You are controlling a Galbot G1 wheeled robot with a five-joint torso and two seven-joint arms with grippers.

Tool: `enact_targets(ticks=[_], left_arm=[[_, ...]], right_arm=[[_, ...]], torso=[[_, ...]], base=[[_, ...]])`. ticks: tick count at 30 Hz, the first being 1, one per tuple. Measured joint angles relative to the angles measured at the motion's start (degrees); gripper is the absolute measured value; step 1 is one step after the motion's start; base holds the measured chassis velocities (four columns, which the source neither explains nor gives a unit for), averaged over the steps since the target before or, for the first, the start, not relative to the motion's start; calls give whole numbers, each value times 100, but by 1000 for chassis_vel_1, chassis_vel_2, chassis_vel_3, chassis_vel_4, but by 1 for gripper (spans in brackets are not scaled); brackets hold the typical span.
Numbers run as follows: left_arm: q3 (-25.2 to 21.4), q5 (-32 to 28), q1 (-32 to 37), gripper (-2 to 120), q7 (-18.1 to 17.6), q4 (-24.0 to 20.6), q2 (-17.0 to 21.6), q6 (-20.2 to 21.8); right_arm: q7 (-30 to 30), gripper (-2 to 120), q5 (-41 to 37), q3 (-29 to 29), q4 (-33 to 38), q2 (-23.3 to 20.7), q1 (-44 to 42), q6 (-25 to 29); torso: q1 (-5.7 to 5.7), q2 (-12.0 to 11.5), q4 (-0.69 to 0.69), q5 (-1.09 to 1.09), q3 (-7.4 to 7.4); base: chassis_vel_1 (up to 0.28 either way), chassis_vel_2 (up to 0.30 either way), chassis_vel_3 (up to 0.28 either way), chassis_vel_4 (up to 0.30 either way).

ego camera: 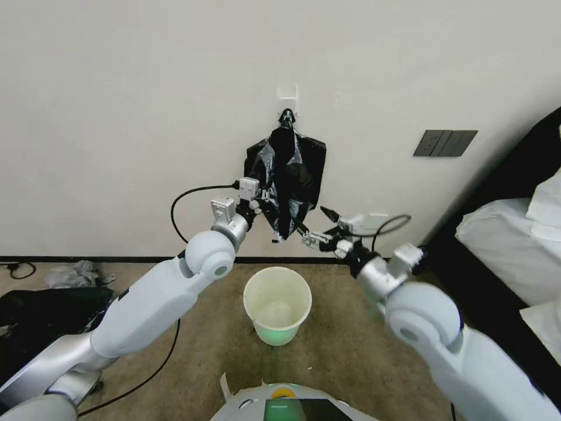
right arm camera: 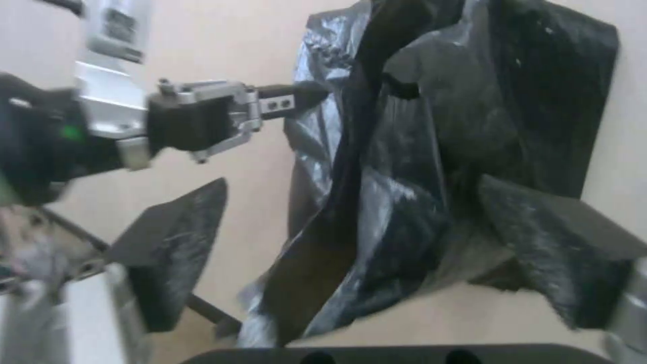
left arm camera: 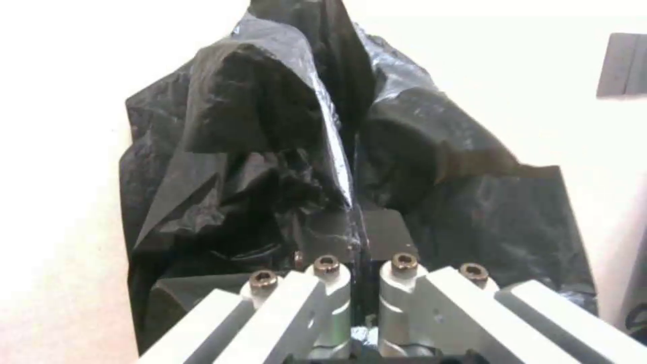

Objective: Place a trash bag onto the trash bin.

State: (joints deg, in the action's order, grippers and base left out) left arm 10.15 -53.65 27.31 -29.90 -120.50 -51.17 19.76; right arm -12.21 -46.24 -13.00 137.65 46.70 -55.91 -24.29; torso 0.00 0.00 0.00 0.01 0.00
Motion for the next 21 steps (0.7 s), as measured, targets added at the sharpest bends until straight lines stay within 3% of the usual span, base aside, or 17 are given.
enact_targets(ticks=[5, 21], left_arm=[[-75, 2, 71, 0, -1, -45, 38, 2], [-436, -76, 366, 0, 32, -312, 269, 8]], right_arm=[[-18, 100, -305, 768, -364, -237, 1303, -161], [-200, 100, -381, 2361, -1203, -33, 3230, -379]], torso=[[0, 0, 0, -2, 0], [0, 0, 0, -2, 0]], base=[[0, 0, 0, 0], [0, 0, 0, 0]])
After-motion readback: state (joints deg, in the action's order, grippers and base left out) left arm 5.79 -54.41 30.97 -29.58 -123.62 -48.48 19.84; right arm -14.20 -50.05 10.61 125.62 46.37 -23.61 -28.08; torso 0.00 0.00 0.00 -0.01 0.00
